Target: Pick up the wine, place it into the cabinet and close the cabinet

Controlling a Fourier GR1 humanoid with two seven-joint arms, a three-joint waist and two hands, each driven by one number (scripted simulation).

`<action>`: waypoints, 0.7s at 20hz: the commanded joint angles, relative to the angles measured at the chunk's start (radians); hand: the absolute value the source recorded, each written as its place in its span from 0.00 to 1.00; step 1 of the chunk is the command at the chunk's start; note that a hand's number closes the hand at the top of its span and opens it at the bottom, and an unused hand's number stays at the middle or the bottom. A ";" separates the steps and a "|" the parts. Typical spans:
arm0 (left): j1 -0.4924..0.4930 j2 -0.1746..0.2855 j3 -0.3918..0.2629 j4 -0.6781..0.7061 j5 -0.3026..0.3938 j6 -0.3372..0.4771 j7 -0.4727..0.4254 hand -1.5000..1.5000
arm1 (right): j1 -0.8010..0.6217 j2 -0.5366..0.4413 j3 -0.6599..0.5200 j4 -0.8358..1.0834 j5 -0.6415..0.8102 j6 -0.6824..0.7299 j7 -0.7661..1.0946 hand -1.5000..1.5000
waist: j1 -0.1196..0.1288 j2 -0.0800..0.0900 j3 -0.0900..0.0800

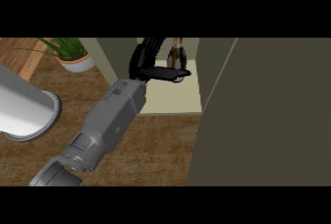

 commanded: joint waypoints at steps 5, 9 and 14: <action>0.240 0.000 -0.158 -0.237 0.082 -0.025 0.011 0.00 | 0.060 -0.033 0.027 -0.198 -0.010 -0.012 0.069 0.00 | 0.013 -0.014 0.000; 0.318 0.000 -0.217 -0.430 0.115 0.032 0.096 0.00 | 0.023 -0.012 -0.011 -0.156 -0.037 -0.019 0.074 0.00 | 0.031 -0.007 0.001; 0.529 0.000 -0.286 -0.600 0.061 0.075 0.089 0.00 | 0.061 -0.050 -0.010 -0.215 -0.009 -0.040 0.095 0.00 | 0.036 -0.009 0.000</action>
